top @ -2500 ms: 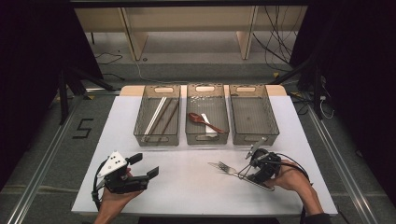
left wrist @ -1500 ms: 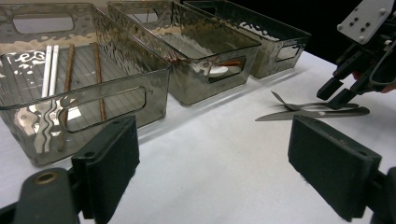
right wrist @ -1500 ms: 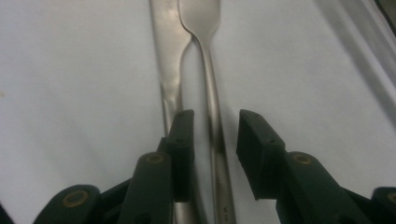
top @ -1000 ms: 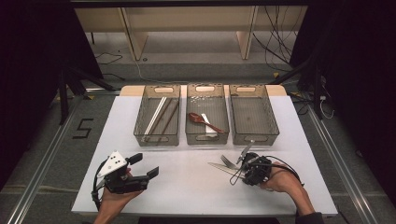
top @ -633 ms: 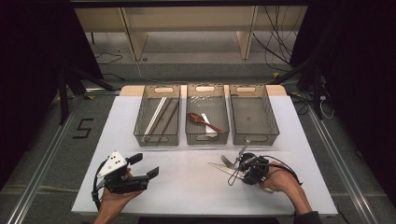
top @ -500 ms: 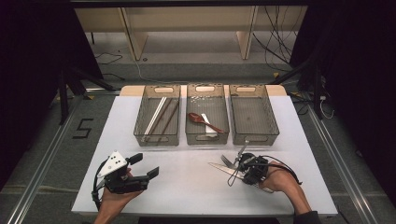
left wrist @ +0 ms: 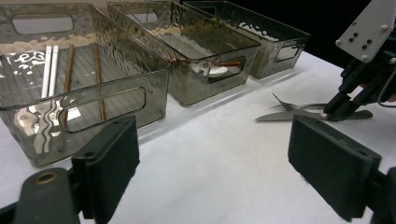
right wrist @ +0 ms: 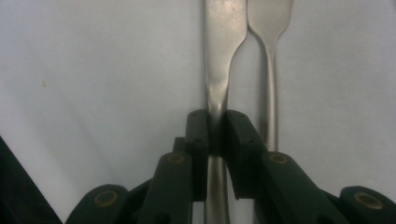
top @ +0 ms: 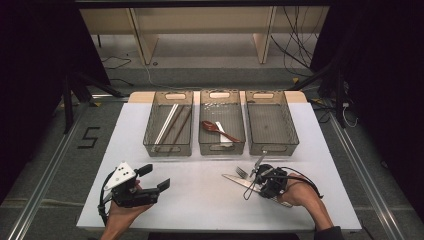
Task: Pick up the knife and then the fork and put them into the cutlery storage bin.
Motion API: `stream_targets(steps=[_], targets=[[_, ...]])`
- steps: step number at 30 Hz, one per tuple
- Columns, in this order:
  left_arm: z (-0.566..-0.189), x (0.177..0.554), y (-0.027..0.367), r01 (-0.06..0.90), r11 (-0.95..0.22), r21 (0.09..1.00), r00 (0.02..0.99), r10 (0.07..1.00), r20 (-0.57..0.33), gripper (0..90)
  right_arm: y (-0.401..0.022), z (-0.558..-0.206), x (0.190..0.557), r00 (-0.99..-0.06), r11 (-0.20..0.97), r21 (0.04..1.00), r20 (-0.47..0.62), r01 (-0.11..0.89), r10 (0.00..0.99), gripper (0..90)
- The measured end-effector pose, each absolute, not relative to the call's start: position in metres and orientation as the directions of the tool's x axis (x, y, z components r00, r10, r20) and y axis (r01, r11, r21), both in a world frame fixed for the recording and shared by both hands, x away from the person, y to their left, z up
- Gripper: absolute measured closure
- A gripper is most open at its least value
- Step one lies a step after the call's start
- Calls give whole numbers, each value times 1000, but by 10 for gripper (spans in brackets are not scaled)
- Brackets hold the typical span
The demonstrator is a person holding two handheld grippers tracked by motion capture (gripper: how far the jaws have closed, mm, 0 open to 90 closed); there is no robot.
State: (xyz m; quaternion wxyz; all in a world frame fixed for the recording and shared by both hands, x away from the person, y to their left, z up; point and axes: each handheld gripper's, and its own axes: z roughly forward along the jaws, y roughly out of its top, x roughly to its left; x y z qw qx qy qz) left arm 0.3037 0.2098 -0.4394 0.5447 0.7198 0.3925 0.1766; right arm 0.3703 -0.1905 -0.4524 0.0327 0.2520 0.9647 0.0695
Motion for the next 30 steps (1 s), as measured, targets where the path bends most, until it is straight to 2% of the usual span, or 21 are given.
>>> stream_targets(steps=[14, 30], targets=[[-439, 304, 210, 371, -100, 923, 630, 757, -171, 160, -190, -442, 369, -872, 853, 210, -4, 478, 489, 804], [-439, 304, 210, 370, -94, 924, 630, 757, -175, 160, -198, -428, 372, -843, 804, 288, 21, 520, 538, 804]])
